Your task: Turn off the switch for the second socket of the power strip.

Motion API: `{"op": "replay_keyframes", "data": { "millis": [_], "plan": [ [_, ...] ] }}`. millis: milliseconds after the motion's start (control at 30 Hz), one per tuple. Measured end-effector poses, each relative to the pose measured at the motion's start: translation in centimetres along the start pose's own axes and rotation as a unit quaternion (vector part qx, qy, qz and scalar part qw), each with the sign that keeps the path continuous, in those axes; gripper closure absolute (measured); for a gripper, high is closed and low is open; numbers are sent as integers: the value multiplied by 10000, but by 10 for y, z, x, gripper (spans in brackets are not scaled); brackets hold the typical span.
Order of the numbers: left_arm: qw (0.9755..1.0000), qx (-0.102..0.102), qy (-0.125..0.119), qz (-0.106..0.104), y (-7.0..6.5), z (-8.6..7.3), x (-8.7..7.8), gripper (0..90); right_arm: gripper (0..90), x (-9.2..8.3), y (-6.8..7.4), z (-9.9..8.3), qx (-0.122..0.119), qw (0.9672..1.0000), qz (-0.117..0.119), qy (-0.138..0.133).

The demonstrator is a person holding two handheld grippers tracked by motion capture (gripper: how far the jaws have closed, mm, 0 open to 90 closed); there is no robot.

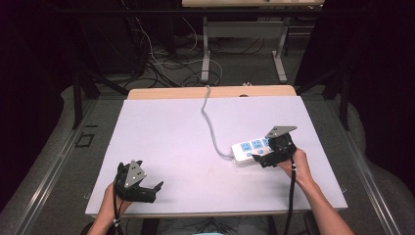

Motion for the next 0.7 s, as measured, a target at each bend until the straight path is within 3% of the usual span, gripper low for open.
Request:
{"op": "replay_keyframes", "data": {
  "millis": [333,467,700],
  "plan": [
    [10000,64,10,26,1,0,0,10,0,-2,3,2,-49,9999,63,-110],
    [10000,-5,2,-4,0,0,0,10,0,-3,2,2,-36,9999,86,-145],
    [10000,7,-29,11,0,0,-1,10,0,-7,4,2,-21,9998,18,-178]
  ]
}}
Point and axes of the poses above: each handheld gripper's, and its own axes: x roughly forward along the jaws, z roughly out of its top, y roughly to its left, the point moved 3 cm from there along x, roughly forward along the jaws, and after that the axes turned 12 degrees about z, right-handed, at the moved point
